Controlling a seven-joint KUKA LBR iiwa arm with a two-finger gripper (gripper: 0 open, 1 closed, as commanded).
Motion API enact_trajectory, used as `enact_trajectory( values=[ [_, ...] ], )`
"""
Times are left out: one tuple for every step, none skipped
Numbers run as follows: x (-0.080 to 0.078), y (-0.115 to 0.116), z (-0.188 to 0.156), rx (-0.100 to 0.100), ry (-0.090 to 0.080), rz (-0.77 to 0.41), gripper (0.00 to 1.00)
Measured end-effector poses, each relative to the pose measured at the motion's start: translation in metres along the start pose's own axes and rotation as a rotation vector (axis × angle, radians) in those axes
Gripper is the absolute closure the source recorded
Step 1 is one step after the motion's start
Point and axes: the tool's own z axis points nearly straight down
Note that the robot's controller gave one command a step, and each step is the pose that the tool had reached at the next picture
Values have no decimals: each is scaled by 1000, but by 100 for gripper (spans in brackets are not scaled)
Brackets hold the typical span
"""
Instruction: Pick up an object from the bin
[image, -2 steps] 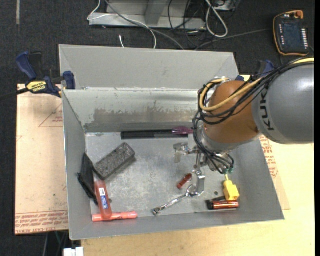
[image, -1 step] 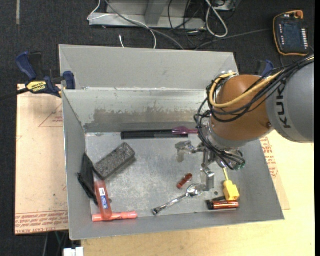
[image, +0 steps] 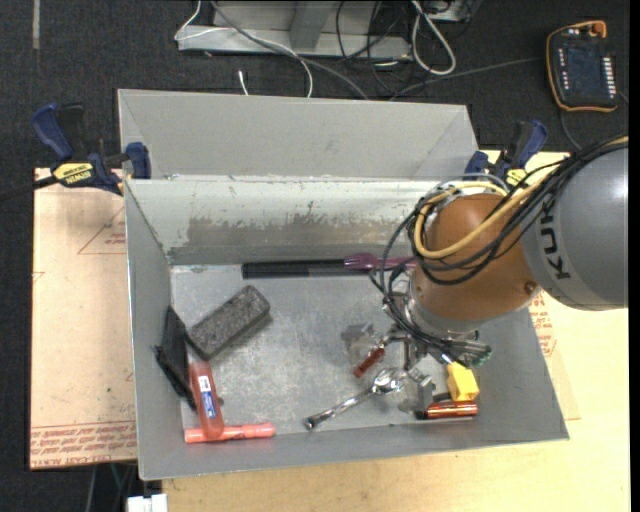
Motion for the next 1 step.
enact_trajectory(
  values=[
    [6, 1, 45, 15, -18, -82, 0]
  ],
)
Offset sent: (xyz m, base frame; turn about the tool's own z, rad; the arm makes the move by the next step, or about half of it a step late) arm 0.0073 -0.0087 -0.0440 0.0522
